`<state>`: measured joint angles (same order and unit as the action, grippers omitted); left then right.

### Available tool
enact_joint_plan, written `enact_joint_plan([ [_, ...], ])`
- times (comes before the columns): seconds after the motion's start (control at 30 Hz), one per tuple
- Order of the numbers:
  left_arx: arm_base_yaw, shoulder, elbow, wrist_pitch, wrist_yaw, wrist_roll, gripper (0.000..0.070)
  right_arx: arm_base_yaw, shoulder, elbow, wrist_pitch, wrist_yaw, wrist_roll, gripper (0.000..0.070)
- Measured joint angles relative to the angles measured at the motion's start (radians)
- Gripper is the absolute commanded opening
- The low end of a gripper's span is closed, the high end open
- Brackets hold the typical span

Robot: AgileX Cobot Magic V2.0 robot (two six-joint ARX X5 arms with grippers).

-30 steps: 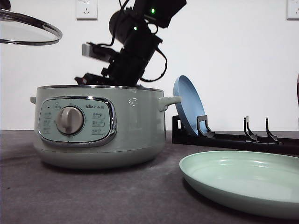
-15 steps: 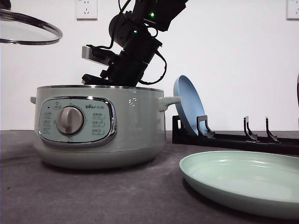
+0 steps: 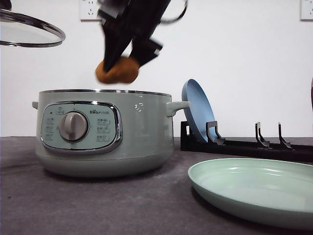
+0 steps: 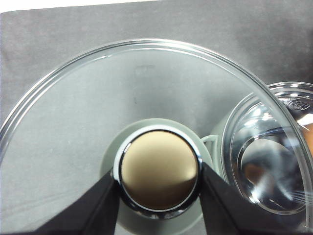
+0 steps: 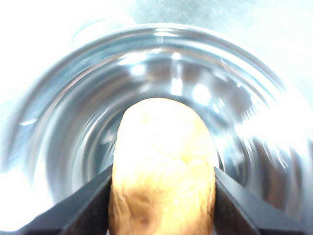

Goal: Transfer potato from steamer to green plate

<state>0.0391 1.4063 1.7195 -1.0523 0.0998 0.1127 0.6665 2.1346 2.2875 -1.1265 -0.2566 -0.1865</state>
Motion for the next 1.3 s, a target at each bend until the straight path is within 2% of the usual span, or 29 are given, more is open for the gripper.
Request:
enact_joint_plan([
  [0.13, 0.000, 0.000, 0.000, -0.004, 0.000, 0.000, 0.0014, -0.030, -0.103, 0.000, -0.108, 0.000, 0.000, 0.0254],
  [0.3, 0.000, 0.000, 0.000, -0.008, 0.000, 0.000, 0.0014, -0.089, -0.275, -0.067, -0.149, 0.000, -0.001, 0.0255],
  [0.5, 0.000, 0.000, 0.000, -0.014, 0.000, 0.000, 0.0014, -0.173, -0.521, -0.284, -0.151, 0.002, -0.004, 0.0255],
  [0.67, 0.000, 0.000, 0.000, -0.014, 0.000, 0.000, 0.0014, -0.236, -0.715, -0.533, -0.141, 0.001, -0.005, 0.0255],
  [0.93, 0.000, 0.000, 0.000, -0.014, 0.000, 0.000, 0.0014, -0.255, -0.966, -0.964, 0.021, -0.005, 0.026, 0.0255],
  [1.07, 0.000, 0.000, 0.000, -0.014, 0.000, 0.000, 0.0014, -0.255, -1.017, -1.173, 0.140, -0.005, 0.082, 0.0255],
  [1.3, 0.000, 0.000, 0.000, -0.014, 0.000, 0.000, 0.0014, -0.255, -1.019, -1.449, 0.399, -0.005, 0.203, 0.0255],
])
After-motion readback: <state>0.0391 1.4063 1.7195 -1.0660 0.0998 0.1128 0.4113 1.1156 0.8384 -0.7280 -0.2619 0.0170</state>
